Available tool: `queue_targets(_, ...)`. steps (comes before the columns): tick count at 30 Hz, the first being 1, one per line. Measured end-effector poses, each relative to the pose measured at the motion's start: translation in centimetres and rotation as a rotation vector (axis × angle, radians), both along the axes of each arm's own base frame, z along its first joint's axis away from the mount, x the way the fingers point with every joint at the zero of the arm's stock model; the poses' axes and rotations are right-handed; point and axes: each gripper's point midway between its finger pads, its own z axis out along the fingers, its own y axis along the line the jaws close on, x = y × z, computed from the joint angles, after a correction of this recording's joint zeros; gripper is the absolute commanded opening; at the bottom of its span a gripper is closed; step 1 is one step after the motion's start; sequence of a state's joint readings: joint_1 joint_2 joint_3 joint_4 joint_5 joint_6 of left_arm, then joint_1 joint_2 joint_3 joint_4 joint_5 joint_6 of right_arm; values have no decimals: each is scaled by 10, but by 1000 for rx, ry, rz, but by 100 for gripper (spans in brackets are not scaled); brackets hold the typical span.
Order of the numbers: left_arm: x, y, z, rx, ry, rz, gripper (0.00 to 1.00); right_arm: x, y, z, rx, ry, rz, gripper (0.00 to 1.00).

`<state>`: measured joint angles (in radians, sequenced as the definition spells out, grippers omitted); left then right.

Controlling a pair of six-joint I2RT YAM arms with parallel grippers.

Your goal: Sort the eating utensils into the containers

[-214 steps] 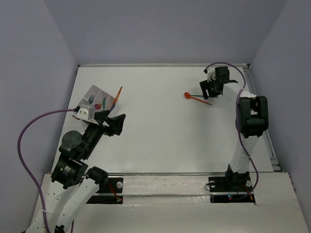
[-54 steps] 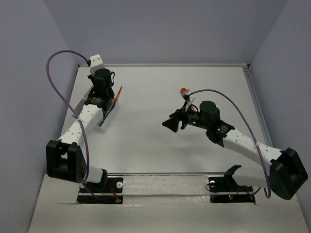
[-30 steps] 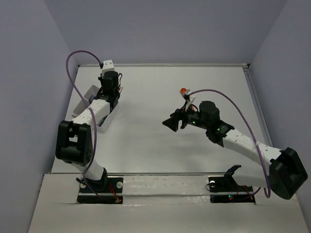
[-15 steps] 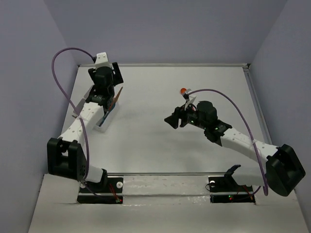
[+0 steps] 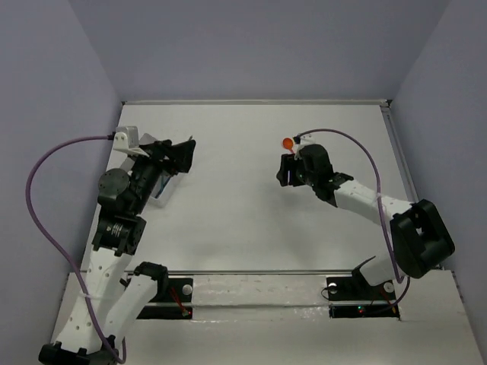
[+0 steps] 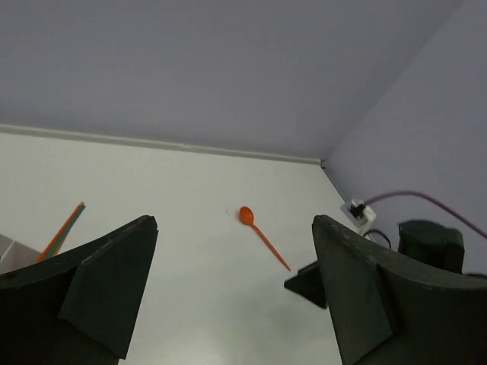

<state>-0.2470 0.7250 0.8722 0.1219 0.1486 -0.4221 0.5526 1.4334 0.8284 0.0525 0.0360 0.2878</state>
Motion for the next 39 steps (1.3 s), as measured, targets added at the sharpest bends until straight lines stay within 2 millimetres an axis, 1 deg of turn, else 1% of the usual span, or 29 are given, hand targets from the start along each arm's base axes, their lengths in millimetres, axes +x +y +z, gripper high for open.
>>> queue_targets(1, -10, -1, -14, 4, 19, -21, 99, 13, -14, -4, -20, 19, -49, 64)
queue_targets(2, -15, -2, -23, 7, 32, -34, 99, 21, -22, -5, -29, 27, -76, 64)
queue_targets(4, -26, -5, -45, 20, 69, -64, 99, 43, -45, -9, -58, 47, -151, 64)
queue_targets(5, -28, -6, -53, 26, 85, -71, 99, 51, -52, -10, -70, 50, -172, 64)
queue_targets(7, -36, -6, -70, 40, 114, -88, 99, 69, -67, -20, -120, 80, -217, 63)
queue_targets(9, -42, -6, -81, 55, 142, -97, 99, 84, -73, -29, -163, 98, -237, 62)
queue_targets(11, -46, -6, -80, 61, 137, -101, 99, 101, -76, -42, -214, 125, -236, 60)
queue_targets(13, -50, -5, -77, 64, 120, -106, 99, 108, -77, -54, -248, 148, -226, 59)
queue_targets(16, -54, -6, -72, 64, 100, -112, 99, 113, -79, -73, -298, 197, -207, 59)
queue_targets(19, -55, -7, -73, 67, 102, -121, 99, 117, -84, -85, -333, 231, -201, 56)
queue_targets(20, -55, -7, -74, 69, 104, -125, 99, 118, -86, -88, -340, 239, -202, 50)
queue_targets(21, -56, -8, -74, 70, 105, -129, 99, 120, -89, -91, -348, 251, -201, 45)
queue_targets(22, -56, -8, -74, 70, 105, -131, 99, 123, -90, -90, -352, 251, -204, 36)
queue_targets(25, -56, -9, -75, 72, 110, -138, 99, 128, -91, -91, -360, 261, -198, 19)
queue_targets(26, -56, -10, -76, 73, 112, -141, 99, 129, -89, -91, -351, 268, -190, 7)
queue_targets(29, -53, -11, -80, 76, 127, -146, 99, 134, -83, -91, -337, 283, -164, 7)
queue_targets(34, -46, -14, -92, 84, 176, -153, 99, 130, -79, -91, -312, 287, -140, 7)
queue_targets(36, -42, -17, -98, 88, 202, -164, 98, 116, -76, -89, -278, 289, -114, 7)
queue_targets(38, -39, -21, -104, 81, 230, -182, 95, 98, -71, -82, -238, 286, -90, 7)
queue_targets(39, -37, -24, -106, 77, 242, -196, 95, 88, -65, -70, -206, 273, -73, 7)
